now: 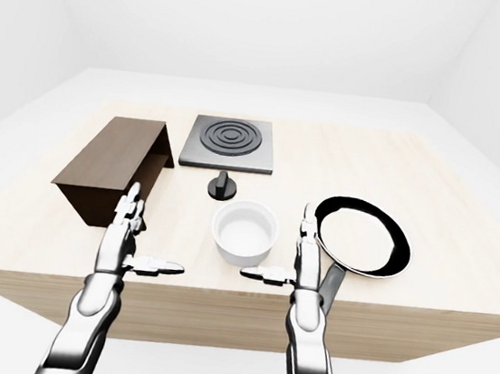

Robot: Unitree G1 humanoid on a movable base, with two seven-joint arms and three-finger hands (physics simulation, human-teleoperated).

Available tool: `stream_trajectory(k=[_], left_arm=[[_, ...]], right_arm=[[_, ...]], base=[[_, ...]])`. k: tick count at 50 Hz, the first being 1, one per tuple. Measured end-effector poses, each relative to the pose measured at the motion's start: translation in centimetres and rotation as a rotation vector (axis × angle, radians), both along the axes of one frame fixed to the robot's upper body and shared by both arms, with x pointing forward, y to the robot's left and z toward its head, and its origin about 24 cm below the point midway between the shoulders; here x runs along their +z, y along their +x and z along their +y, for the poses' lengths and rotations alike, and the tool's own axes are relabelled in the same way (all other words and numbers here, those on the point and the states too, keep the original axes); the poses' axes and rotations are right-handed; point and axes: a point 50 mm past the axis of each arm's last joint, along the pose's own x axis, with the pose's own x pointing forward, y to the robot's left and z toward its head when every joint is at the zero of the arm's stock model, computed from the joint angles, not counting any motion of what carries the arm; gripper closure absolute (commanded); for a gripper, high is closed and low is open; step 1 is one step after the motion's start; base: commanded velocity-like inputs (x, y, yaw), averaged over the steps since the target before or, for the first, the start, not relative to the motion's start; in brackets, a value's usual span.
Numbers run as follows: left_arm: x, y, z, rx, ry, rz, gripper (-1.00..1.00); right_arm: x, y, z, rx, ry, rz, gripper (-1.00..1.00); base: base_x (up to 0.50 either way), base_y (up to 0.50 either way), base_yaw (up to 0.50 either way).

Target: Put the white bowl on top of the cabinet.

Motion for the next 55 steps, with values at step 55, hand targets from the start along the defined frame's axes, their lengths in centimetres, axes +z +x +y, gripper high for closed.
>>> stream_trajectory(k=[55], left_arm=[[4.8, 0.7, -12.1, -0.193, 0.617, -0.247, -1.0]], right_arm=[[1.7, 0.2, -2.8, -0.039, -0.062, -0.018, -1.0]], base=[[0.0, 0.0, 0.0]])
